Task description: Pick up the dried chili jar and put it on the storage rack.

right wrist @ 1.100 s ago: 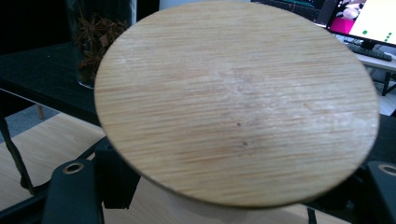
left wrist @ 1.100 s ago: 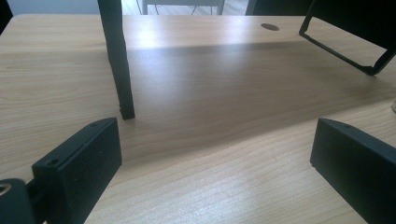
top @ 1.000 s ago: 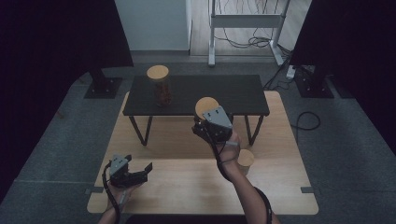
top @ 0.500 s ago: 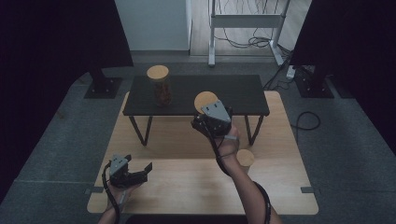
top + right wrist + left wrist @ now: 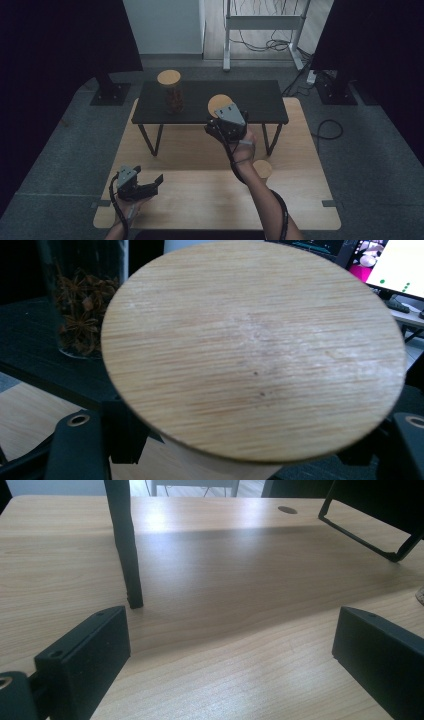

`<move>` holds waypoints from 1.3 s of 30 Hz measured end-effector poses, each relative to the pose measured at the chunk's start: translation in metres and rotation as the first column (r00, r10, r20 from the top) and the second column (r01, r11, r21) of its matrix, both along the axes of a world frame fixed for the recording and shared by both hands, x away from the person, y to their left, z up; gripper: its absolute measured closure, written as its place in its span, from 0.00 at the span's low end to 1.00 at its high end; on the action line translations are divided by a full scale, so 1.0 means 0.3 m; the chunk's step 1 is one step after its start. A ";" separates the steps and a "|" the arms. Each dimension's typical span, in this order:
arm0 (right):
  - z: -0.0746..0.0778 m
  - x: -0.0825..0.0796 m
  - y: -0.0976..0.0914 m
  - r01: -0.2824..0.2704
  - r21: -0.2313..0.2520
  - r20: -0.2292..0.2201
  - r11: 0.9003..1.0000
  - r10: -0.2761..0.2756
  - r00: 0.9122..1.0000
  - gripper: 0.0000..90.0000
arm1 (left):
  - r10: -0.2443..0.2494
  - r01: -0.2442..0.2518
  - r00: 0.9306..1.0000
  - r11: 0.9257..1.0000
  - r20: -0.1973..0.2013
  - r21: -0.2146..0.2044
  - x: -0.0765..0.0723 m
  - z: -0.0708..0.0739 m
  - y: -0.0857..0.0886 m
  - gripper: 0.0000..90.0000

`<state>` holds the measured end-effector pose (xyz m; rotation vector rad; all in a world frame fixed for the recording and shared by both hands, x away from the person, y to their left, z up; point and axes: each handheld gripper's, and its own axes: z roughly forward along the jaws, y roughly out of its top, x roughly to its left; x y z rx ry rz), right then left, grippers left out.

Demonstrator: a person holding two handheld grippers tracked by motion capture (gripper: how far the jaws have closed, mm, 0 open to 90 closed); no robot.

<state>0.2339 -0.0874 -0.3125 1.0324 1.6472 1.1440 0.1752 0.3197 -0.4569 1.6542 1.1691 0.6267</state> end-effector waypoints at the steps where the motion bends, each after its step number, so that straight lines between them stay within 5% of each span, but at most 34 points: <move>1: 0.001 0.003 0.001 0.002 0.001 -0.001 1.000 -0.002 1.000 0.28 | 0.000 0.000 1.000 1.000 -0.002 0.001 0.001 0.000 0.000 0.02; 11: 0.012 0.041 -0.009 0.005 0.035 -0.025 0.999 -0.004 1.000 0.28 | 0.001 -0.001 1.000 1.000 -0.009 0.005 0.006 -0.004 0.000 0.02; 39: 0.042 0.100 0.038 0.010 0.012 -0.023 1.000 -0.010 1.000 0.28 | 0.000 0.000 1.000 1.000 -0.012 0.012 0.009 -0.007 -0.004 0.02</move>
